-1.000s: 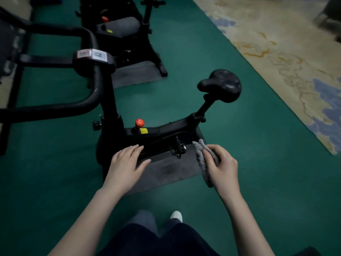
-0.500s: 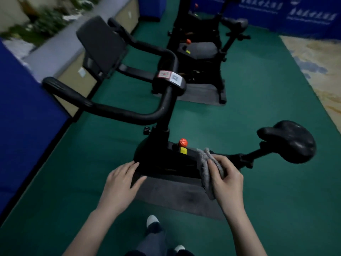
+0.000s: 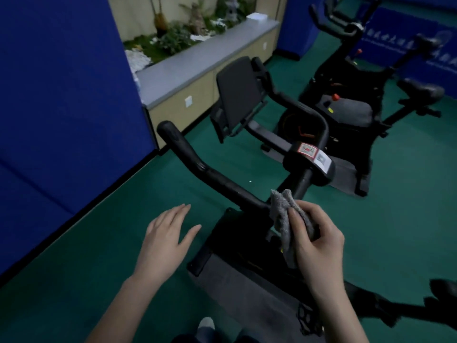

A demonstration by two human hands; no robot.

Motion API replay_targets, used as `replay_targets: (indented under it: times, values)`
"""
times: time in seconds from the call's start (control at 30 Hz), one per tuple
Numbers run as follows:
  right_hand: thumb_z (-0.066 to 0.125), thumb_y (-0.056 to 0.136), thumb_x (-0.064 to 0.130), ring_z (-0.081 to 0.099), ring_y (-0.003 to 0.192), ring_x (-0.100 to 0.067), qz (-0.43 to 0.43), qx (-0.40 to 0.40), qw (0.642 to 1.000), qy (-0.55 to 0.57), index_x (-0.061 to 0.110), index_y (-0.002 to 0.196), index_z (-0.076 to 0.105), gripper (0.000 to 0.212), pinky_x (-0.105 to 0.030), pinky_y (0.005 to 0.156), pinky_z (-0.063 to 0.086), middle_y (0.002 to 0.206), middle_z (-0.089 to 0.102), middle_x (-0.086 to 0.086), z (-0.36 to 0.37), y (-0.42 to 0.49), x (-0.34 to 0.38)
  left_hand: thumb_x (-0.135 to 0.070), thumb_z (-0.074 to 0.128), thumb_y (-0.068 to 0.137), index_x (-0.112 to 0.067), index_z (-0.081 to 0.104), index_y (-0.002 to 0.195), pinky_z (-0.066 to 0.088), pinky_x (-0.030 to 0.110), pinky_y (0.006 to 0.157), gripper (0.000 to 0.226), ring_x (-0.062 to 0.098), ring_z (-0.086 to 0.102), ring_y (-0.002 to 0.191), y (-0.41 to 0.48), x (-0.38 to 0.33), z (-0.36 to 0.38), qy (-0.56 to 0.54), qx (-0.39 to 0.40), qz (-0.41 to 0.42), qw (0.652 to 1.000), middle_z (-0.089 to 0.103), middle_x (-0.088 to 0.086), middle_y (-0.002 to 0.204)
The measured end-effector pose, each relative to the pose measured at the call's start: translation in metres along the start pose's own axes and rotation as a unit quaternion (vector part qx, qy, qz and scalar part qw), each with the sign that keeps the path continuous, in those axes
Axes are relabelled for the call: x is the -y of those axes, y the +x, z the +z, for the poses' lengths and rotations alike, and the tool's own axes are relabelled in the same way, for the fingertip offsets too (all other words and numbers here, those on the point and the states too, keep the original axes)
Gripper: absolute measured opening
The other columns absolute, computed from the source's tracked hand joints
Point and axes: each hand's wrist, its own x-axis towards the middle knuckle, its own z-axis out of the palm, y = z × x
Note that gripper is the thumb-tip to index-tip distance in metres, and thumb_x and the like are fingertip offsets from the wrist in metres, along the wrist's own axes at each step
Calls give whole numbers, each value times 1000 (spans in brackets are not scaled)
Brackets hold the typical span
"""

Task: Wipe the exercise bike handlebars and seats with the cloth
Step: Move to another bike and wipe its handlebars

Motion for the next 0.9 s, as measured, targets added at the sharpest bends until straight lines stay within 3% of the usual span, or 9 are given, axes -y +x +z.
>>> replay_targets:
  times: [0.2,0.63,0.8,0.9]
  values:
    - [58,90,27,65,86,-6,-43,87,995,14,34,92,65,10,-15,73,47,89,68,16,30,53,2,-61,22,87,-22,33,146,18,30,114,71,10,31,136,16,3,-7,12,-41,-70,997,37,-7,148]
    - [58,92,5,60,86,-3,-238,296,920,92,8,99,67,11,-11,76,41,91,64,3,95,145,20,-57,29,92,-24,31,147,19,27,110,64,11,33,133,55,-48,-14,-38,-215,-213,952,42,-6,144]
    - [58,91,2,55,87,-2,-311,307,893,106,2,99,66,12,-7,79,37,94,63,-2,129,158,48,-58,29,91,-21,32,146,23,27,108,67,13,37,132,70,-59,-24,-47,-264,-216,939,45,-2,143]
    - [57,92,5,57,93,-11,-348,308,882,83,3,104,67,15,-13,83,39,98,64,-5,155,174,71,-48,46,92,-24,34,145,29,27,110,59,8,41,129,82,-64,-30,-154,-302,-215,916,48,-7,139]
